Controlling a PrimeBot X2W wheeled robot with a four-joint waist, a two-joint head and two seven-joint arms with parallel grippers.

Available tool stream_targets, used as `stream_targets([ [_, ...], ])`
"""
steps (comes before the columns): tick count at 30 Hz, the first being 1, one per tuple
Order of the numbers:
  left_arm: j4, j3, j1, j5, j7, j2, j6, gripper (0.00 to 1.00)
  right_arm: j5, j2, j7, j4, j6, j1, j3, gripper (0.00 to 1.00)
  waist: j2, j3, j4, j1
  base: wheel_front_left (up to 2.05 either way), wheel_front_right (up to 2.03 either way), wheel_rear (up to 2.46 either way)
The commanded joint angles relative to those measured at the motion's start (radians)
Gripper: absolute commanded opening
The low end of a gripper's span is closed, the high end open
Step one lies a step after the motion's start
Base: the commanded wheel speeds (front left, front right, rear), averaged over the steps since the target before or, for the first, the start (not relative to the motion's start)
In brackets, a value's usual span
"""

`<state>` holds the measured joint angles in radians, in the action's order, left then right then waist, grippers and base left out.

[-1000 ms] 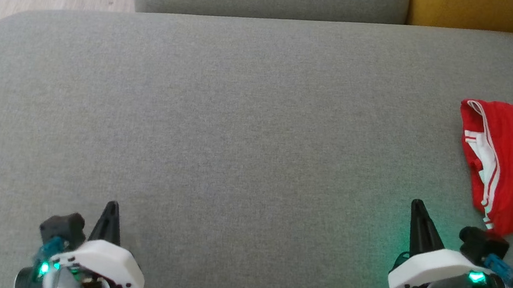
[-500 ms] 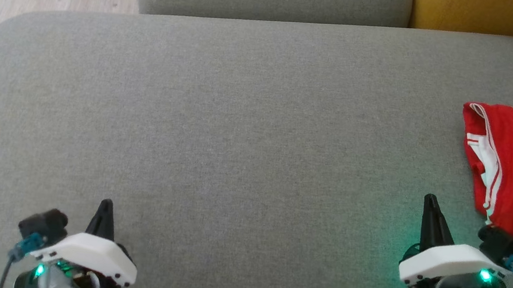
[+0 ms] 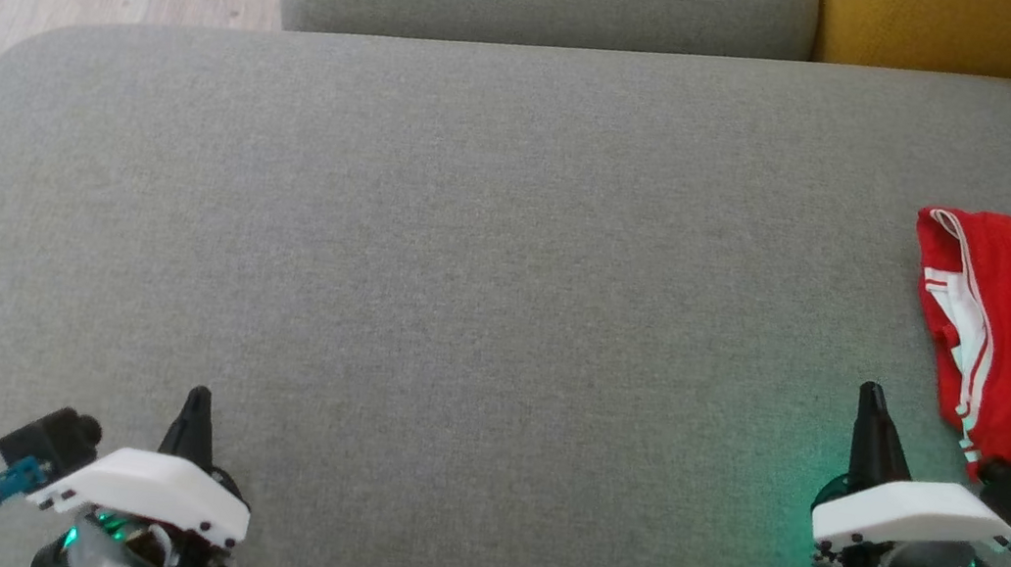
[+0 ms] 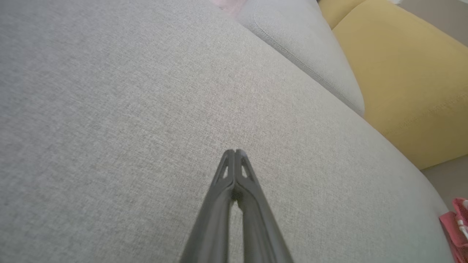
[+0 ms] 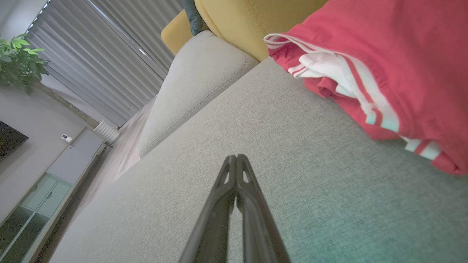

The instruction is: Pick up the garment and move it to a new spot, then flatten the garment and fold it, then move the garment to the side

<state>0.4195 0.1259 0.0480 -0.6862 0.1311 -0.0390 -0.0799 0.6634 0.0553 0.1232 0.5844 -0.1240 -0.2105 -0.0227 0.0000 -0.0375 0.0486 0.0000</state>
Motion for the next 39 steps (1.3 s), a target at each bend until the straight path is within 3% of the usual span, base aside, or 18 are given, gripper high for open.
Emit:
stream_targets([
  [1,-0.039,-0.023,0.05,-0.023,-0.006,-0.005,0.007,0.0,0.025,0.001,-0.004,-0.043,-0.002,-0.016,0.0,0.0,0.0,0.0,-0.001,0.0,0.0,0.0,0.0],
  [39,-0.101,-0.122,0.054,-0.435,-0.115,-0.008,0.1,0.0,0.447,-0.002,-0.111,-0.179,-0.004,0.038,0.063,0.0,0.0,0.016,-0.023,0.0,0.0,0.0,0.0],
])
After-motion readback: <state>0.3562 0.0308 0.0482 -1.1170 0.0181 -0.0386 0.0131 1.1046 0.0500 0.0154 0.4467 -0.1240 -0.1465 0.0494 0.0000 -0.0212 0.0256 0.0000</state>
